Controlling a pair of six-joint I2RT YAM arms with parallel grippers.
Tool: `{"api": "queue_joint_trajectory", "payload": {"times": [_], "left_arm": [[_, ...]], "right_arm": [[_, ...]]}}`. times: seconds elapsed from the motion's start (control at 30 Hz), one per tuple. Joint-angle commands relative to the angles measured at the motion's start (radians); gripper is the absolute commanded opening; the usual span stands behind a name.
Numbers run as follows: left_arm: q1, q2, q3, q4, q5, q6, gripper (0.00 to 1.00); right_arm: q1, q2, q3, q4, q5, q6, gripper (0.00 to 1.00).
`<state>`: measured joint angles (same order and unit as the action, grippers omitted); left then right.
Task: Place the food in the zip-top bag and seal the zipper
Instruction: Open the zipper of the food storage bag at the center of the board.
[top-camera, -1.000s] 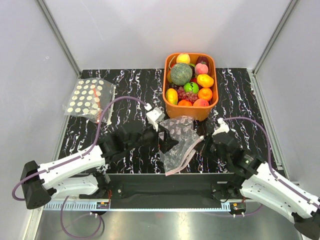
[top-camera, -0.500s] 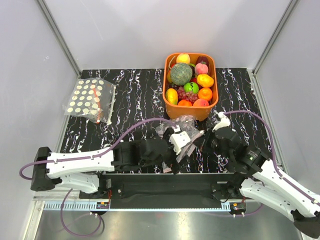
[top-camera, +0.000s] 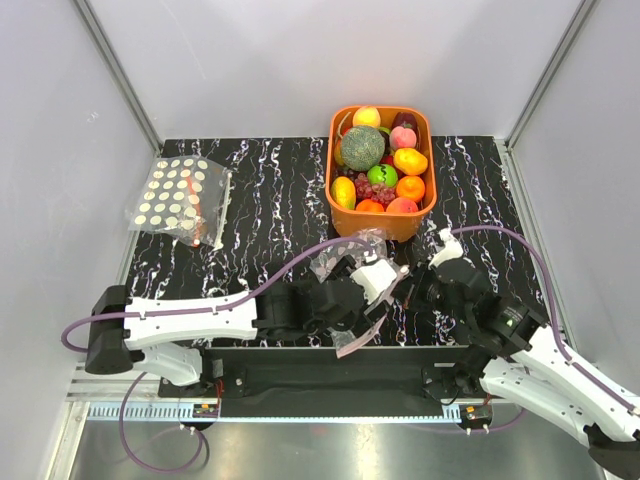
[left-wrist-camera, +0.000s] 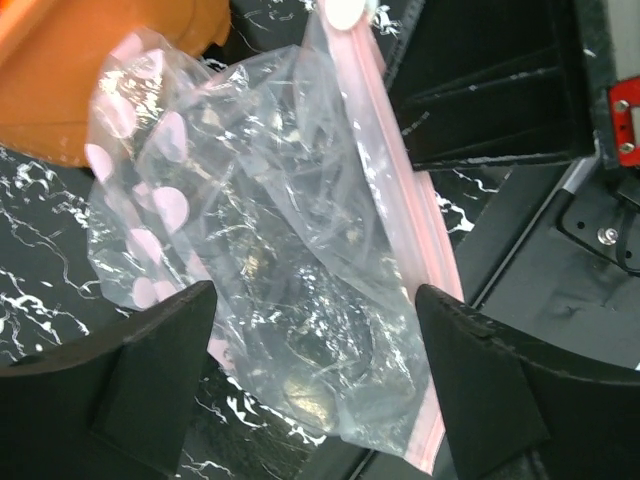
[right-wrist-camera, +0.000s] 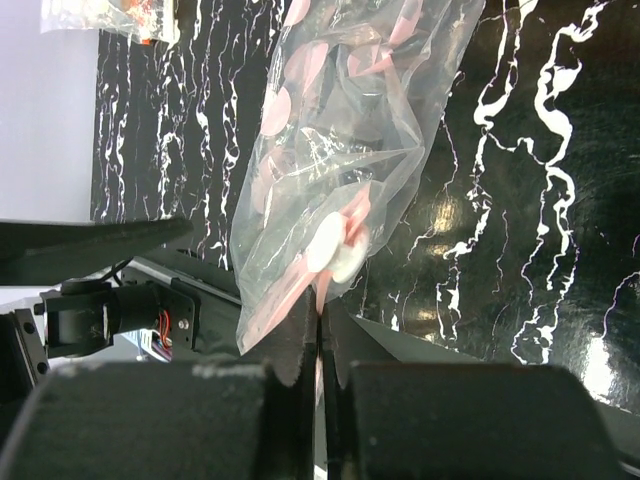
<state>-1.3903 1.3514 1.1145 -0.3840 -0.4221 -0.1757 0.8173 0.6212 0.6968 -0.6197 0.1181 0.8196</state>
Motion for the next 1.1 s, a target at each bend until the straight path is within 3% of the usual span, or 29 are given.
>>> {"api": "queue_joint_trajectory", "payload": {"times": [0.0, 0.1, 0.3, 0.5, 0.73, 0.87, 0.9, 1.0, 1.07], "left_arm": [[-0.013, -0.006, 0.054, 0.019, -0.023, -0.027, 0.81], [-0.015, 0.028, 0.067, 0.005, -0.017, -0.056, 0.77], [-0.052, 0.025, 0.096, 0.008, 0.0, -0.097, 0.8], [-0.059, 0.084, 0.171, -0.104, -0.148, -0.131, 0.69], [-0.067, 0.068, 0.14, -0.127, -0.24, -0.197, 0.56], [-0.069, 0.077, 0.128, -0.139, -0.299, -0.206, 0.43], [-0.069, 0.08, 0.13, -0.139, -0.299, -0.203, 0.32], [-0.07, 0.083, 0.139, -0.151, -0.29, -0.2, 0.09], [-0.07, 0.089, 0.163, -0.186, -0.287, -0.202, 0.0]], "right_arm": [[0.008, 0.005, 0.0, 0.006, -0.008, 0.013, 0.0], [0.008, 0.014, -0.002, 0.021, -0.005, 0.013, 0.0], [0.006, 0.107, 0.079, 0.005, 0.015, -0.022, 0.0], [0.008, 0.114, 0.122, -0.009, 0.045, -0.022, 0.0], [0.008, 0.123, 0.145, -0.037, 0.06, 0.009, 0.0], [0.008, 0.117, 0.142, -0.037, 0.06, 0.012, 0.0], [0.008, 0.118, 0.142, -0.038, 0.063, 0.013, 0.0], [0.01, 0.123, 0.138, -0.051, 0.069, 0.015, 0.0], [0.008, 0.123, 0.13, -0.049, 0.066, 0.018, 0.0]]}}
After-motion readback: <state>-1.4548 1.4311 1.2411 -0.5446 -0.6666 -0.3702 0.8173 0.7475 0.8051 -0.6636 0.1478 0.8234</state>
